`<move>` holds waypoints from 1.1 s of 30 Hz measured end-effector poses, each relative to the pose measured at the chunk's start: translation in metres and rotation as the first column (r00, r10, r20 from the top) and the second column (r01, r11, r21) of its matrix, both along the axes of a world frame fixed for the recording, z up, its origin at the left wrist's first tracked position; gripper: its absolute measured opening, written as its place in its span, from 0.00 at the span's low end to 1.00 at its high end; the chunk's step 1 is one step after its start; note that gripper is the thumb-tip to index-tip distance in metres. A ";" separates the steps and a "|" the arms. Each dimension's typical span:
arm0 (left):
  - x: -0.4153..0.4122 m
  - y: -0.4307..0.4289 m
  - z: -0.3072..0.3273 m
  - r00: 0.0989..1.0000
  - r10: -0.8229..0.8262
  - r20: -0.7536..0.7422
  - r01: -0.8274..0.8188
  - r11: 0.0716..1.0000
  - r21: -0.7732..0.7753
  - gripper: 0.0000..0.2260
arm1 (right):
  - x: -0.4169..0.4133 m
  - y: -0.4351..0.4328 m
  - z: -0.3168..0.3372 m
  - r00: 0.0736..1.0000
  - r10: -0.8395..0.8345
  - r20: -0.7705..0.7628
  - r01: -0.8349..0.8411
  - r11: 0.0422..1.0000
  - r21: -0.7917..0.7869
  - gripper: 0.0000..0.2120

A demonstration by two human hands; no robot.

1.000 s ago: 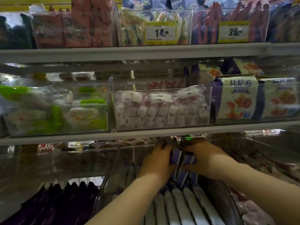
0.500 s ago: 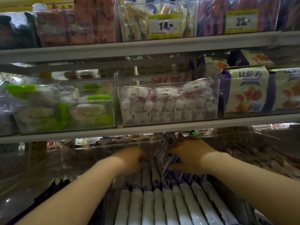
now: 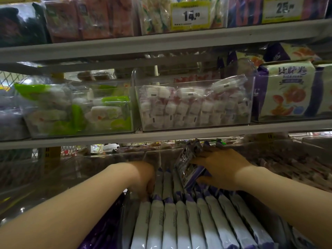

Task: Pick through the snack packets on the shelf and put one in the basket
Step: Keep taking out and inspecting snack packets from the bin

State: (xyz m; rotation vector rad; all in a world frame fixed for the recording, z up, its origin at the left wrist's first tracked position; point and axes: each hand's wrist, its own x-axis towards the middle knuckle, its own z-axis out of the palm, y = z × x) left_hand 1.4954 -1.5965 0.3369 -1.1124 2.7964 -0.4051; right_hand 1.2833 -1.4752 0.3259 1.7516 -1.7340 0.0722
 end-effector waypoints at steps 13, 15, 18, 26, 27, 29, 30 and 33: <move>-0.001 0.000 -0.005 0.999 0.030 -0.012 -0.031 0.996 -0.087 0.11 | -0.003 -0.002 -0.003 1.000 0.020 0.017 -0.019 1.000 -0.020 0.27; 0.002 0.002 -0.005 0.997 0.024 -0.070 -0.032 0.991 -0.127 0.10 | -0.003 -0.002 -0.003 1.000 0.020 0.018 -0.020 1.000 -0.023 0.27; 0.007 0.007 -0.006 0.963 -0.035 -0.267 -0.028 0.973 -0.229 0.05 | -0.003 -0.003 -0.006 1.000 0.008 0.001 -0.008 0.999 -0.032 0.28; 0.025 0.016 -0.025 0.549 -0.275 -0.789 0.014 0.947 -0.320 0.07 | 0.004 -0.004 -0.009 0.998 -0.033 -0.051 0.030 0.998 -0.056 0.31; 0.026 0.021 -0.031 0.517 -0.345 -0.783 0.019 0.920 -0.392 0.06 | 0.005 -0.003 -0.009 0.998 -0.046 -0.049 0.044 0.998 -0.053 0.31; 0.028 0.031 -0.040 0.425 -0.440 -0.791 0.000 0.874 -0.486 0.06 | 0.011 0.001 -0.011 0.998 -0.053 -0.042 0.050 0.997 -0.063 0.32; 0.028 0.036 -0.041 0.368 -0.464 -0.806 -0.018 0.863 -0.505 0.06 | 0.015 0.003 -0.013 0.999 -0.032 -0.029 0.029 0.995 -0.097 0.31; 0.026 0.054 -0.041 0.202 -0.519 -0.831 -0.061 0.840 -0.539 0.05 | 0.040 0.013 -0.021 0.975 0.151 0.161 -0.111 0.966 -0.234 0.28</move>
